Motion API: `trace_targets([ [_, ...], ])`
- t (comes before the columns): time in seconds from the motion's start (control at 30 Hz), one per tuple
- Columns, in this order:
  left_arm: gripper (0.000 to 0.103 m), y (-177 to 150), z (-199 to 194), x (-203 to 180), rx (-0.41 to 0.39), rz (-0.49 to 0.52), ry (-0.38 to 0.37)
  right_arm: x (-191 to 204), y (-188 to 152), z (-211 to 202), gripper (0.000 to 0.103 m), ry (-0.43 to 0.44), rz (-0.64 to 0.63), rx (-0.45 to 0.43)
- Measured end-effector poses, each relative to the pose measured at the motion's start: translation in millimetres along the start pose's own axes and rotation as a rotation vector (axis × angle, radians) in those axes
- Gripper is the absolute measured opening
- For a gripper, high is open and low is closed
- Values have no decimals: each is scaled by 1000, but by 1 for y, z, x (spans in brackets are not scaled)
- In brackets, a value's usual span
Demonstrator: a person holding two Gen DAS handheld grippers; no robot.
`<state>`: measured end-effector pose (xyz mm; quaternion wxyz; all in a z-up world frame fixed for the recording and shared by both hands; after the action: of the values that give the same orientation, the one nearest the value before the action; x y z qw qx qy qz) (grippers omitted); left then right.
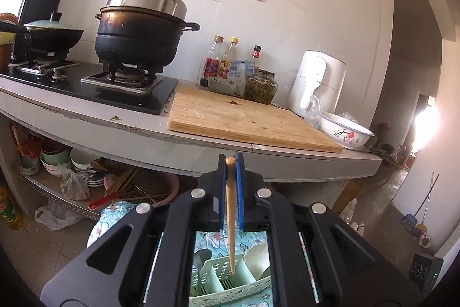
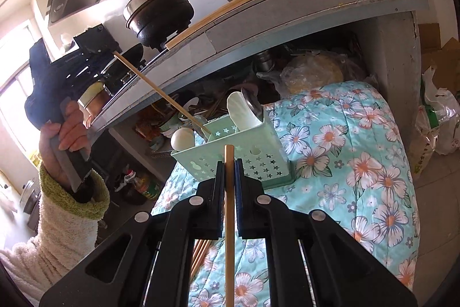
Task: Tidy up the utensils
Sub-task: 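Drop the chopstick into the green holder with the left tool while the right tool carries its chopstick, then lower the chopstick into the green holder and open the right tool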
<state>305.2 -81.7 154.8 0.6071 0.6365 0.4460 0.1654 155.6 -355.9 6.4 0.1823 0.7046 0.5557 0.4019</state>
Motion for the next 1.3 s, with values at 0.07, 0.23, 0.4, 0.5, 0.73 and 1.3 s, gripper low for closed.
trace_targets([
  [0.07, 6, -5, 14, 3, 17, 2, 10, -4, 0, 3, 7, -4, 7, 6],
  [0.23, 6, -31, 42, 19, 82, 1, 34, -14, 0, 12, 7, -11, 26, 21],
  [0.4, 6, -59, 63, 36, 167, -28, 24, -16, 0, 20, 7, -18, 27, 37],
  [0.5, 18, -70, 64, 40, 199, -35, 12, -15, 3, 22, 7, -25, 20, 35],
  [0.73, 54, -78, 38, 43, 184, -32, -10, -1, 15, 27, 7, -23, -1, 21],
  [1.3, 80, -161, -59, 79, 320, -79, 101, 94, 131, 47, 7, 57, -104, -227],
])
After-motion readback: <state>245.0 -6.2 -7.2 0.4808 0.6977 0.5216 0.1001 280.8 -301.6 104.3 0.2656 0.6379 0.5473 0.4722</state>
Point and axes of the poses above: each gripper's, at about its wrist camera, not at the fingertips, and z roughly the way its jaws point, x to its left, y to its top, the point moved 3 cm from there along z, roughly the way its jaws point, and after that the axes turned 15 degrees about -y, right-handed, at the moved point
